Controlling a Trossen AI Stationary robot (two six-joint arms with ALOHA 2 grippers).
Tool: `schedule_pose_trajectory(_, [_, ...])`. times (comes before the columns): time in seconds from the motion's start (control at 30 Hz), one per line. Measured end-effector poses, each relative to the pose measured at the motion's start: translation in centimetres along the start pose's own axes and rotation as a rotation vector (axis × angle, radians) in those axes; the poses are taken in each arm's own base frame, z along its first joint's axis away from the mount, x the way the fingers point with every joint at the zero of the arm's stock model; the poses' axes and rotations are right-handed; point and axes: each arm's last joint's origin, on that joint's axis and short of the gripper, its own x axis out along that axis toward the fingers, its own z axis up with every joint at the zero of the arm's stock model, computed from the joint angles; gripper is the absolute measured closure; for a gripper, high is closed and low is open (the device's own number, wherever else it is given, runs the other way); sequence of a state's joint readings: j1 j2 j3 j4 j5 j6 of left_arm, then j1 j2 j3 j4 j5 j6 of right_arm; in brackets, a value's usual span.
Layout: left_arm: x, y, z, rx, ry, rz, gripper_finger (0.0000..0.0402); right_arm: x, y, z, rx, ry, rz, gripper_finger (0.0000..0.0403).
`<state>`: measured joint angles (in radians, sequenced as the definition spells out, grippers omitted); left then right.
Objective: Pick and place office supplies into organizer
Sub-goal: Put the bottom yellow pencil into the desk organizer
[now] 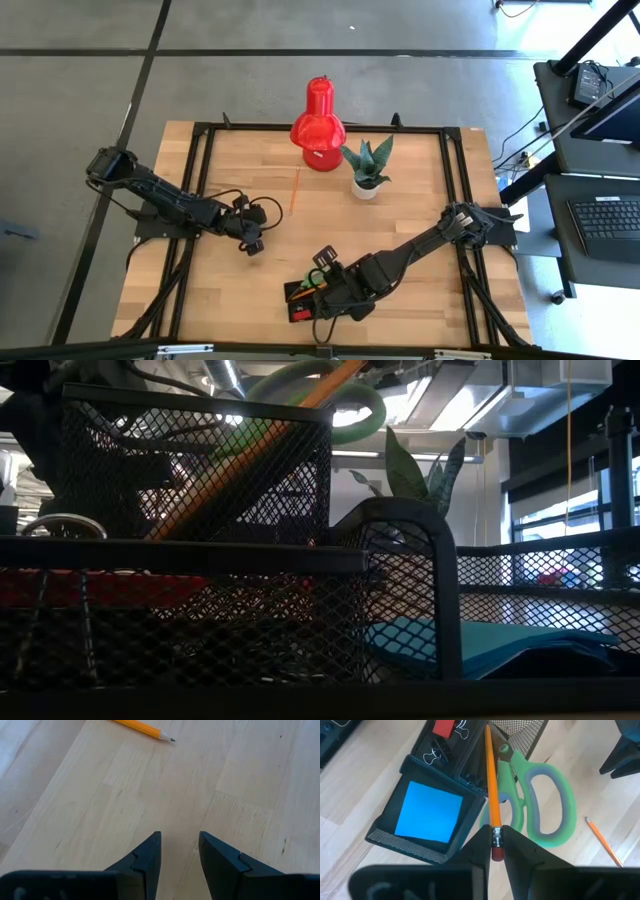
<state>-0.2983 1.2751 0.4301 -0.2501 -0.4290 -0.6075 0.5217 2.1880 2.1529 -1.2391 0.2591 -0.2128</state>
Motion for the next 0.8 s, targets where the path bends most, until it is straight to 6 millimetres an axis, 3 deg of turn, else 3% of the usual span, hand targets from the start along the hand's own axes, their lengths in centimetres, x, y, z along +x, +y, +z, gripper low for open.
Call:
schedule_pose_trajectory(0.63, [0.00, 0.00, 0.00, 0.000, 0.000, 0.000, 0.0276, -0.03, 0.05, -0.09, 0.021, 0.004, 0.026, 0.0350])
schedule_pose_trajectory(0.8, [0.00, 0.00, 0.00, 0.001, 0.000, 0.000, 0.0276, -0.03, 0.04, -0.10, 0.022, 0.006, 0.021, 0.0310])
